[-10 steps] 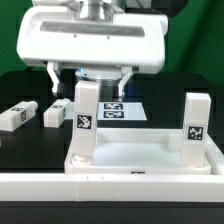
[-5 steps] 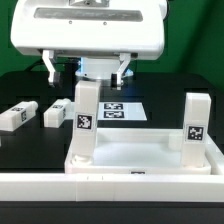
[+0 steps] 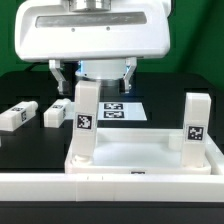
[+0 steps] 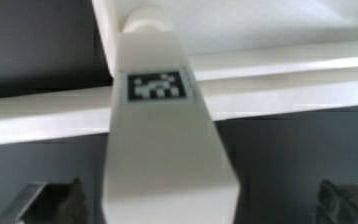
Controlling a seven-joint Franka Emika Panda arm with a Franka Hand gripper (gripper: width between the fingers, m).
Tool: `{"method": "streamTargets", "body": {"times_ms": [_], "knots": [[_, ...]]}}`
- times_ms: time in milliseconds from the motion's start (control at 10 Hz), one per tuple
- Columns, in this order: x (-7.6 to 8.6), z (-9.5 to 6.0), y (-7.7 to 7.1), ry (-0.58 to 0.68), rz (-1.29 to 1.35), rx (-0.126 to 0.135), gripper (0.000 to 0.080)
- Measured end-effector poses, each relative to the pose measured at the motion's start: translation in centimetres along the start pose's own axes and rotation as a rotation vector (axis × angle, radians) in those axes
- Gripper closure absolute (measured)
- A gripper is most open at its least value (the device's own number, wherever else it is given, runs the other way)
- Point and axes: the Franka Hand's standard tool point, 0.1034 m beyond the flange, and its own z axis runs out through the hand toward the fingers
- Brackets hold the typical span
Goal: Assemble desk
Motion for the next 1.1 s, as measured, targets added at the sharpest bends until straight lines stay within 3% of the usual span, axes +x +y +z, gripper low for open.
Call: {"method": "streamTargets", "body": {"times_ms": [200, 500, 800, 1000, 1100], "knots": [[-0.82, 0.49, 0.31, -0.164, -0.001, 0.030, 0.0151], [-0.95, 1.12, 0.97, -0.147, -0.029, 0.014, 0.0151], [-0.54, 0.88, 0.71, -0.136, -0.067, 0.001, 0.0151], [-0.61, 0.98, 0.67, -0.138, -0.066, 0.002, 0.0416], [-0.62, 1.00, 0.72, -0.138, -0.066, 0.001, 0.0416]]}}
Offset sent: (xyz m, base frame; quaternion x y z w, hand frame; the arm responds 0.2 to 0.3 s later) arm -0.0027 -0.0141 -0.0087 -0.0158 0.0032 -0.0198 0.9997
